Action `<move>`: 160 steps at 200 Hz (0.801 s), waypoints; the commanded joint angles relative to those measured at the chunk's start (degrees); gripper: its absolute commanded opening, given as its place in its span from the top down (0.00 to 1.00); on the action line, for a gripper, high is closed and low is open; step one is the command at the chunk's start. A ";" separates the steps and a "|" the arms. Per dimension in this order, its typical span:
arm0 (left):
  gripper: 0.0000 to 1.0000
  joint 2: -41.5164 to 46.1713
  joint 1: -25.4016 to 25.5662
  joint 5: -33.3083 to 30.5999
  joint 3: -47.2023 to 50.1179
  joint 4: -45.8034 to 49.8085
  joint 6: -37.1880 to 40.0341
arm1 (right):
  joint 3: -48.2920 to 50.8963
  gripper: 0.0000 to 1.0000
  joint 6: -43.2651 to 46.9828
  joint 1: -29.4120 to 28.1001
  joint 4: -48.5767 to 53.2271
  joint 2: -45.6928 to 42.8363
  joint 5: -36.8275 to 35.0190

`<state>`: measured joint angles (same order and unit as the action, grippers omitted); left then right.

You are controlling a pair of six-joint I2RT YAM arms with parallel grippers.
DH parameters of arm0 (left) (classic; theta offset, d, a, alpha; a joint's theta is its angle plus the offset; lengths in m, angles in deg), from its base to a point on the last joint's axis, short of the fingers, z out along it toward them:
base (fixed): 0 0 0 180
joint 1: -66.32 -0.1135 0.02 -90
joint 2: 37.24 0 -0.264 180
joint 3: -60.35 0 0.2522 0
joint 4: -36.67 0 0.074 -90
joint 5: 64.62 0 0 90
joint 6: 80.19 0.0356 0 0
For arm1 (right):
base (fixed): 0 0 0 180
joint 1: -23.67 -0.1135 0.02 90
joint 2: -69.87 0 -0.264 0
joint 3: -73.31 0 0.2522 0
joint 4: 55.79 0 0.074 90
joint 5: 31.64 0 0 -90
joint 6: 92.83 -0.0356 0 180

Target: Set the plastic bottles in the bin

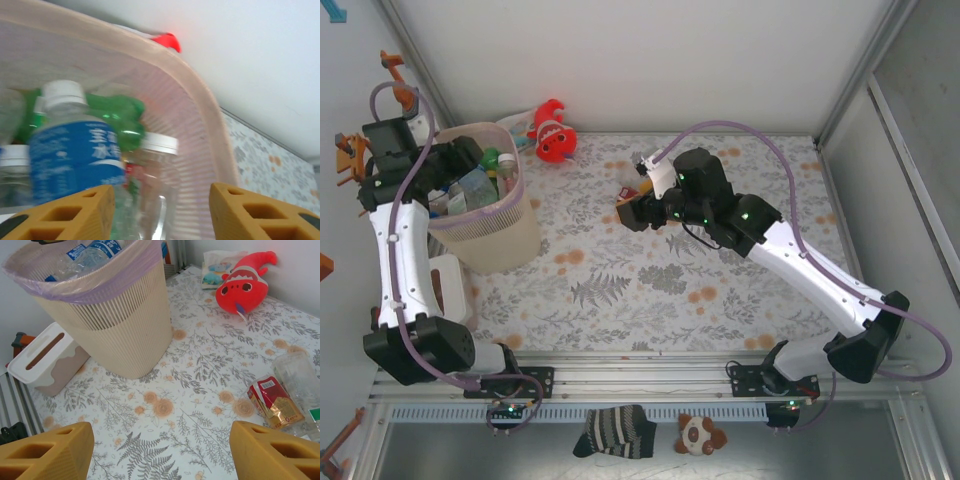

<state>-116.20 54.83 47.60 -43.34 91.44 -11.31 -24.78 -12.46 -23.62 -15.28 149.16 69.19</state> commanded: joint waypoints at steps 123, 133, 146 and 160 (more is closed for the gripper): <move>0.58 -4.89 2.17 -11.79 5.55 7.17 6.35 | -0.22 0.29 0.13 -0.08 0.33 -0.14 -3.55; 0.58 -4.75 2.17 -11.72 5.43 7.36 6.36 | -0.22 0.29 0.11 -0.09 0.33 -0.18 -3.78; 0.58 -3.62 2.17 -11.65 5.27 7.11 6.19 | -0.52 0.29 0.12 -0.06 0.46 -0.12 -4.34; 0.58 -1.72 2.17 -12.23 4.99 6.40 6.10 | -1.04 0.29 0.02 -0.06 1.00 0.06 -5.55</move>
<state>-118.01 58.02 40.89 -40.55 92.45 -6.83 -24.78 -12.43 -23.62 -15.22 149.20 66.17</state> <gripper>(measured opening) 0.417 0.708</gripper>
